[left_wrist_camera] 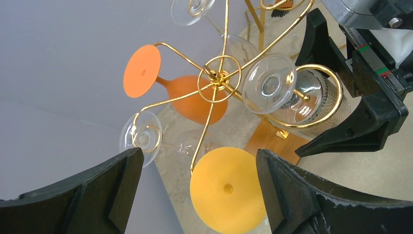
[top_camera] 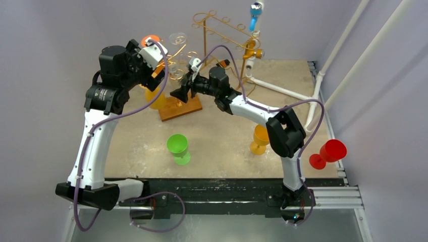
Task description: Place the wine glass upside down on the wine glass rack
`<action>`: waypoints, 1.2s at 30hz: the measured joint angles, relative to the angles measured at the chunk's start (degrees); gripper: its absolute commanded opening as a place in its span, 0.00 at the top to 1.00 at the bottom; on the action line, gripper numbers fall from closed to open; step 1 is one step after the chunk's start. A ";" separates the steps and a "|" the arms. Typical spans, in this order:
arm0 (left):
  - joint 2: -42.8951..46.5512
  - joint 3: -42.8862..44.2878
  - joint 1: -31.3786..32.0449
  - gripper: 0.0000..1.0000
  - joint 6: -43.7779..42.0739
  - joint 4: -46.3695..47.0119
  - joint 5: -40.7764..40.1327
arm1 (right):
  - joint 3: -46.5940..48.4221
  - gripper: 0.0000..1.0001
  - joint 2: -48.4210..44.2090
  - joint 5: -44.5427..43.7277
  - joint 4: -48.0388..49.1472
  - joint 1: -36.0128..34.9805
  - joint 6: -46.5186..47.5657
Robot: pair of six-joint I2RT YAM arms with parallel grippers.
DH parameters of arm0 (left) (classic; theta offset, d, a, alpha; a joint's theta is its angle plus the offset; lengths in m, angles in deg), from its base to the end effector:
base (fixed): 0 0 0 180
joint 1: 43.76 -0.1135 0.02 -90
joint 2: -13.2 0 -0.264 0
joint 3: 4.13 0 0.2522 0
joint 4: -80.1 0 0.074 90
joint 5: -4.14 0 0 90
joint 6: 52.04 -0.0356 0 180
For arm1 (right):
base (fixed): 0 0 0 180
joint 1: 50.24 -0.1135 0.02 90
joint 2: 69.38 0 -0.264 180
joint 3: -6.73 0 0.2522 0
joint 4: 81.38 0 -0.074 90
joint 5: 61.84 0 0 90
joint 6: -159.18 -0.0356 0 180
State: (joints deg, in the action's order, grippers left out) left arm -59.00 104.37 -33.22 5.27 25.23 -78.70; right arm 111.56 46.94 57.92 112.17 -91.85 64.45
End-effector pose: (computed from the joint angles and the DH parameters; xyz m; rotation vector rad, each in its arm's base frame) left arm 0.2412 -0.0494 0.4794 0.7765 1.7285 0.1452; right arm 0.3539 0.3380 0.3037 -0.9100 1.3573 1.0274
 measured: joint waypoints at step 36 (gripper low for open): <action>0.09 0.00 0.00 0.08 -0.15 -0.17 -0.22 | -3.19 0.72 -1.31 0.04 4.81 -1.05 5.79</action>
State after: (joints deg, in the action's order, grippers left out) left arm -58.92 104.37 -33.22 5.12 25.06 -78.92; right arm 108.37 45.63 57.97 116.98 -92.89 70.24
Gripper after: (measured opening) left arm 0.923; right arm 0.754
